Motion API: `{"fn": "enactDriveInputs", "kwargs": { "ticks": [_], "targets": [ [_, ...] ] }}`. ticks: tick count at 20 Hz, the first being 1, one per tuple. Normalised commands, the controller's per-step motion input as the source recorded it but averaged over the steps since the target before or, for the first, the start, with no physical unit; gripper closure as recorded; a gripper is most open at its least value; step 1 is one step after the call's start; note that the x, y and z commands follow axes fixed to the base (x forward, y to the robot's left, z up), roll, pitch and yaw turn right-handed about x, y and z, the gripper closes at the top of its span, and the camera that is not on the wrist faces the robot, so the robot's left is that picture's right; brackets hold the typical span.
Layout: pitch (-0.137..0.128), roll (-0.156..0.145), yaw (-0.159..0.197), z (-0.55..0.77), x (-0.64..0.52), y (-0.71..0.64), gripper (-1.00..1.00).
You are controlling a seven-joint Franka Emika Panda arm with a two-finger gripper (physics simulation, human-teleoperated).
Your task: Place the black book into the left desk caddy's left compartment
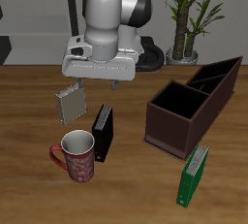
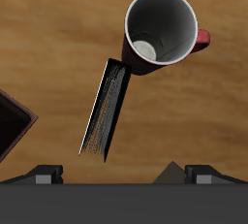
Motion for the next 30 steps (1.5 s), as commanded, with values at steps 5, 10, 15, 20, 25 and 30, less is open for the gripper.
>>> {"fn": "enactDriveInputs", "kwargs": {
  "ticks": [5,10,15,20,25,30],
  "targets": [
    [-0.006,0.007,-0.013,-0.2,0.07,0.07,-1.0],
    [0.008,-0.007,-0.006,-0.19,0.07,0.02,-1.0],
    [0.0,-0.007,-0.042,-0.22,0.03,-0.03,-1.0],
    [0.005,-0.003,0.002,-0.25,0.03,-0.04,-1.0],
    [0.026,0.006,-0.013,-0.31,0.09,0.0,-1.0],
    [0.017,0.005,-0.007,-0.19,0.06,0.05,-1.0]
  ]
}}
